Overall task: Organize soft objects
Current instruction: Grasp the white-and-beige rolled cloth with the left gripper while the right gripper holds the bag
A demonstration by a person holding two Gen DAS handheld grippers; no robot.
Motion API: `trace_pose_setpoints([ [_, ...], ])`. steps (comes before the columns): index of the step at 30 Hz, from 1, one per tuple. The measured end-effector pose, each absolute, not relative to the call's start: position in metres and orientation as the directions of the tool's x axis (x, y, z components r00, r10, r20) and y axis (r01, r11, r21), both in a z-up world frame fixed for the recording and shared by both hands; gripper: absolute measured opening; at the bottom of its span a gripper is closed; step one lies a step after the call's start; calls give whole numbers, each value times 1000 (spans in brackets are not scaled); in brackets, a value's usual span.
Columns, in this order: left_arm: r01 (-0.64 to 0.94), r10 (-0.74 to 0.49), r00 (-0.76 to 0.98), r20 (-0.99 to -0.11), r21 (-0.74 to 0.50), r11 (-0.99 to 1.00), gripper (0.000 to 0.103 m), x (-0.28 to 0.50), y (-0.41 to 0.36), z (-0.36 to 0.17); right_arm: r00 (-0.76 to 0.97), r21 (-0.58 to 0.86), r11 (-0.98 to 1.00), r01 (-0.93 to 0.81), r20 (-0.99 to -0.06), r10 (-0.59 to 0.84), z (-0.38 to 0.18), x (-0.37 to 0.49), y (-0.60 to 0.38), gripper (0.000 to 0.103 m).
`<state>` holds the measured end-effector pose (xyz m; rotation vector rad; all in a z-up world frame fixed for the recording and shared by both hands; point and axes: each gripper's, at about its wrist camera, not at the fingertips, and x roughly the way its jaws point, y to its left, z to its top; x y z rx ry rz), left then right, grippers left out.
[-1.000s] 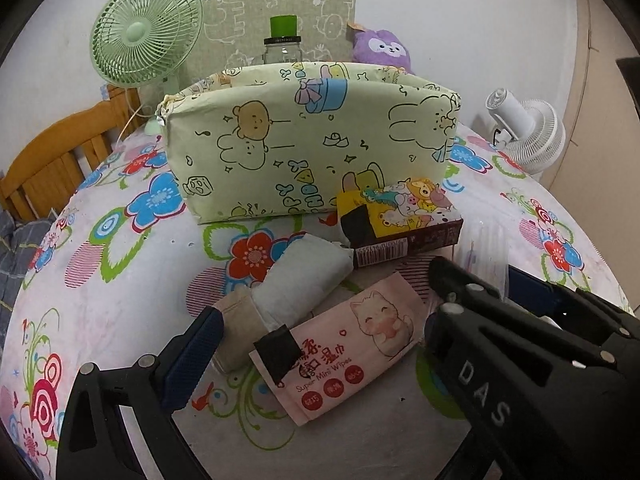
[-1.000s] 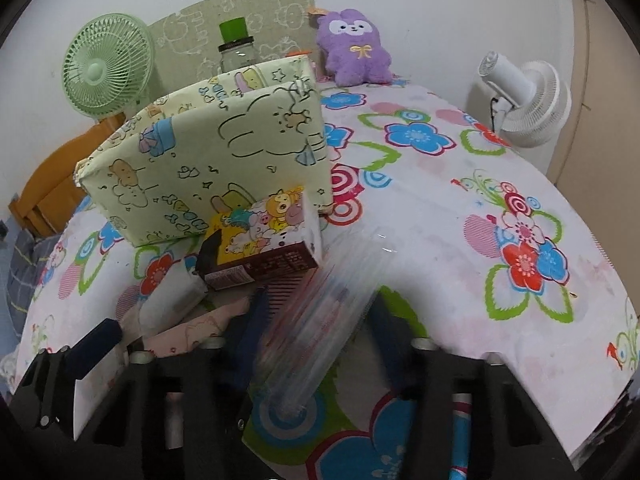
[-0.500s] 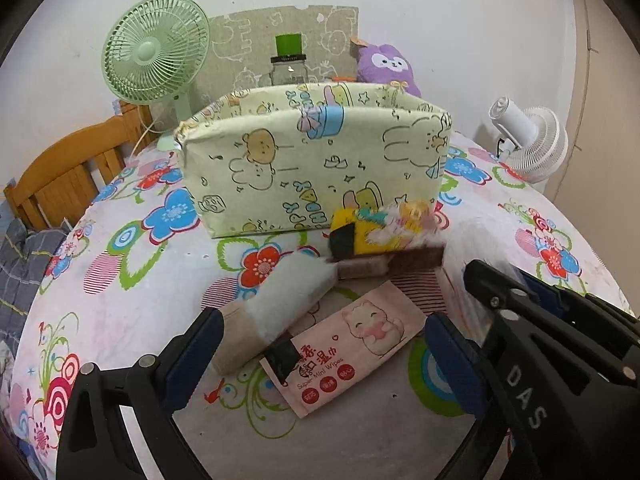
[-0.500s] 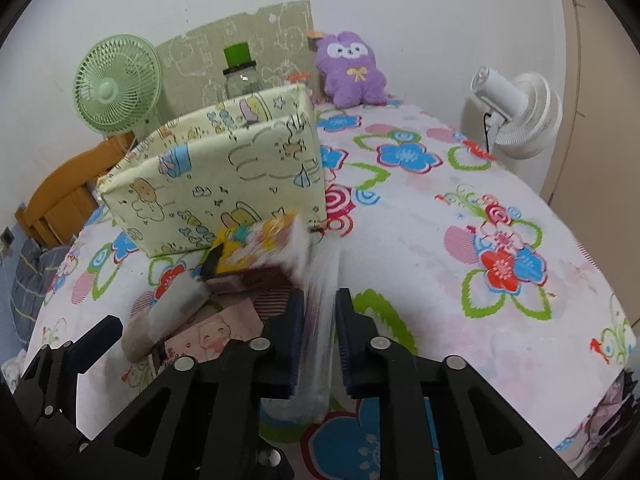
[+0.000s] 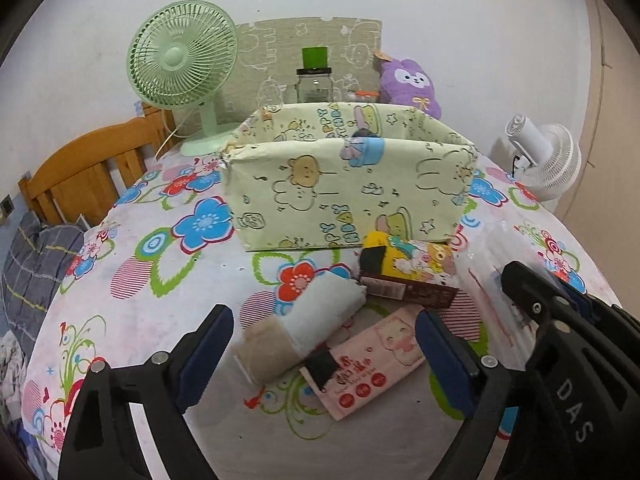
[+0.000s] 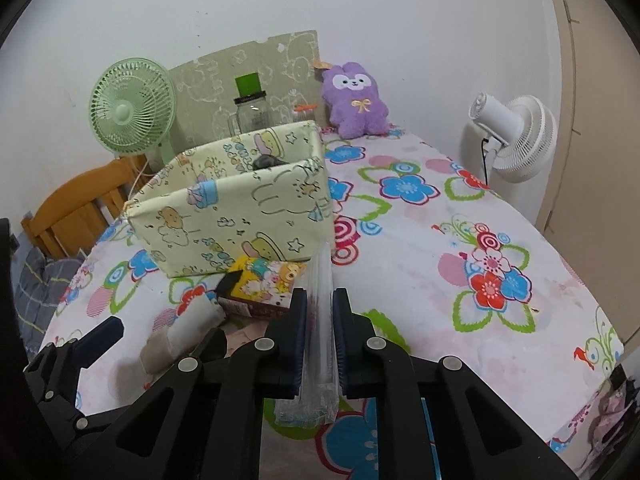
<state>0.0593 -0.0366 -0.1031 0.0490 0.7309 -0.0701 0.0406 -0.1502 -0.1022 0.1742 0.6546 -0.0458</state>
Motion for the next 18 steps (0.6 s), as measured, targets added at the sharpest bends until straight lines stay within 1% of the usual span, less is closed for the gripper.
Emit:
trace_pose_setpoints([
  [4,60,-26,725,-688,25,998,89,67,-31,-108,799,149,985,84,-601,23,-100,44,-142,16],
  [10,62,-36,711,-703,11,998,82,75,-24,-112,798,133,989,66,-602,28,-100,55,-130,16],
  [13,73,-46,706,-707,9,997,77,78,-22,-116,791,128,990,63,-611,29,-103,62,-126,16],
  [18,80,-53,675,-736,1,997,64,86,-17,-127,778,118,991,59,-628,29,-109,71,-120,16],
])
